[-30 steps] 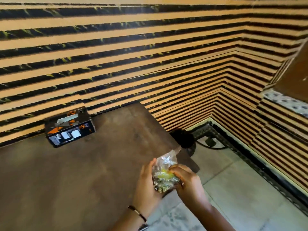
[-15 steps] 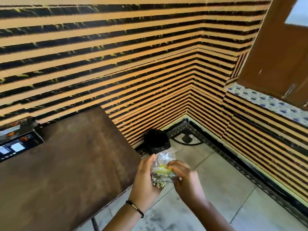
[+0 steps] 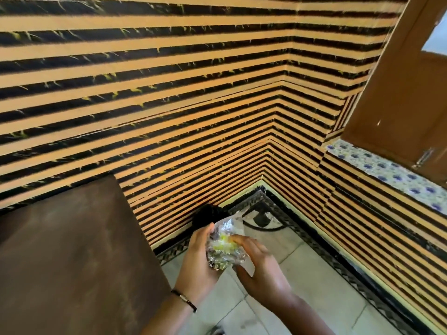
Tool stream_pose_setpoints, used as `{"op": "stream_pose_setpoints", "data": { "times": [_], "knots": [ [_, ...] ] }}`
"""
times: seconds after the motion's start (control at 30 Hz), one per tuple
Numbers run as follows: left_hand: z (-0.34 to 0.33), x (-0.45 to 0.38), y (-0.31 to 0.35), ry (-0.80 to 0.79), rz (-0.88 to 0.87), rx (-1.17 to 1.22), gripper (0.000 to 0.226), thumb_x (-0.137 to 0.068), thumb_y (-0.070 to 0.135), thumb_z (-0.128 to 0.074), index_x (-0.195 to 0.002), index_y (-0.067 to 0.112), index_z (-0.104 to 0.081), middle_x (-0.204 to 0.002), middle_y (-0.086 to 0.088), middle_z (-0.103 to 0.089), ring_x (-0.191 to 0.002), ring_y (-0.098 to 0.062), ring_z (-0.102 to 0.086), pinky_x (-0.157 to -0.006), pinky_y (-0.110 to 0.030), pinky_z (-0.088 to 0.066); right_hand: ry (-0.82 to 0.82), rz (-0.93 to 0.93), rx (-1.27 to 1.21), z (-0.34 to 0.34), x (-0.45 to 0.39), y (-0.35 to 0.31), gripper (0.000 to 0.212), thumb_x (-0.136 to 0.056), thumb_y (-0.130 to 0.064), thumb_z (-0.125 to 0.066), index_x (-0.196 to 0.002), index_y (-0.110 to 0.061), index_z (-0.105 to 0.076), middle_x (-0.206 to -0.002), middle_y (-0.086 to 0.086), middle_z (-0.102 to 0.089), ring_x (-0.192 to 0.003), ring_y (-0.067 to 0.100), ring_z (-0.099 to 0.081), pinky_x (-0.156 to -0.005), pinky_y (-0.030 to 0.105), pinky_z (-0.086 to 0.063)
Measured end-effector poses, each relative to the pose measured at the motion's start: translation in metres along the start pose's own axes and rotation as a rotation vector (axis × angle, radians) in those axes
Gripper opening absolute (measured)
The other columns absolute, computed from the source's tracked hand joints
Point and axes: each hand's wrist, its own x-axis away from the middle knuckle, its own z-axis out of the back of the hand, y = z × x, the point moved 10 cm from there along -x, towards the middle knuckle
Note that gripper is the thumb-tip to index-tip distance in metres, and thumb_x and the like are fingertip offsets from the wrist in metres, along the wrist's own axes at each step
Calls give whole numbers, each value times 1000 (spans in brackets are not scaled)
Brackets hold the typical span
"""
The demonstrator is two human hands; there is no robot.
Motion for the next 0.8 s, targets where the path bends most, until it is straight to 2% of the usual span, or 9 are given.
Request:
{"op": "stream_pose_setpoints", "data": {
  "times": [0.03,0.13,0.23,0.3,0.43,0.5,0.57,0.67,0.8],
  "knots": [
    [-2,-18,-6,7,2,9,88,-63,7,-82,-133,27,-34,-127,5,-41,-116,-5,-51,-96,-8,-40,-14,11,13,2,-16,6,54,-79,-24,-60,-127,-38,-40,-122,-9,-58,-108,7,-53,-89,17,-43],
    [-6,-58,-14,33,-5,-37,85,-63,11,-83,-134,20,-37,-127,5,-41,-116,-4,-49,-96,-3,-36,-43,24,18,4,-54,23,60,-79,-30,-61,-131,-43,-33,-125,-8,-56,-110,9,-52,-90,23,-46],
    [-9,-90,-22,47,1,-78,87,-61,14,-84,-135,16,-37,-124,5,-41,-115,-6,-48,-95,1,-32,-46,56,11,3,-86,39,55,-80,-28,-62,-128,-40,-40,-124,-7,-58,-110,11,-54,-89,26,-49],
    [-13,-107,-28,54,22,-98,88,-61,14,-84,-136,15,-36,-123,6,-39,-116,-6,-46,-93,2,-31,-31,63,18,1,-104,52,52,-78,-21,-66,-123,-40,-45,-121,-5,-61,-107,11,-55,-87,23,-49],
    [-20,-134,-39,107,88,-102,82,-66,22,-81,-136,16,-36,-124,6,-40,-116,-6,-43,-97,-6,-32,-68,115,23,-4,-140,78,50,-73,-12,-72,-111,-37,-53,-110,-5,-66,-99,8,-59,-81,14,-48],
    [-27,-147,-44,125,116,-95,81,-69,30,-78,-136,15,-36,-124,6,-40,-114,-4,-41,-96,1,-25,-81,128,4,-5,-159,94,45,-72,-8,-70,-106,-35,-57,-106,-6,-67,-97,4,-59,-83,2,-40],
    [-39,-162,-51,140,160,-96,78,-71,34,-76,-135,15,-35,-124,6,-39,-112,-3,-40,-91,7,-20,-80,107,-58,0,-181,115,38,-73,-8,-64,-101,-32,-60,-103,-9,-66,-96,2,-57,-86,-1,-36],
    [-56,-186,-58,181,226,-87,78,-72,38,-75,-136,15,-36,-127,5,-43,-111,0,-40,-89,7,-23,-136,106,-126,6,-214,149,26,-77,-20,-53,-98,-30,-64,-104,-14,-62,-100,-2,-54,-89,1,-35],
    [-84,-227,-68,245,381,40,90,-64,42,-79,-137,15,-35,-129,4,-48,-115,-5,-50,-92,-3,-38,-243,151,-173,24,-264,187,24,-76,-19,-50,-92,-24,-68,-104,-9,-66,-101,-2,-56,-90,7,-41]
  ]
}}
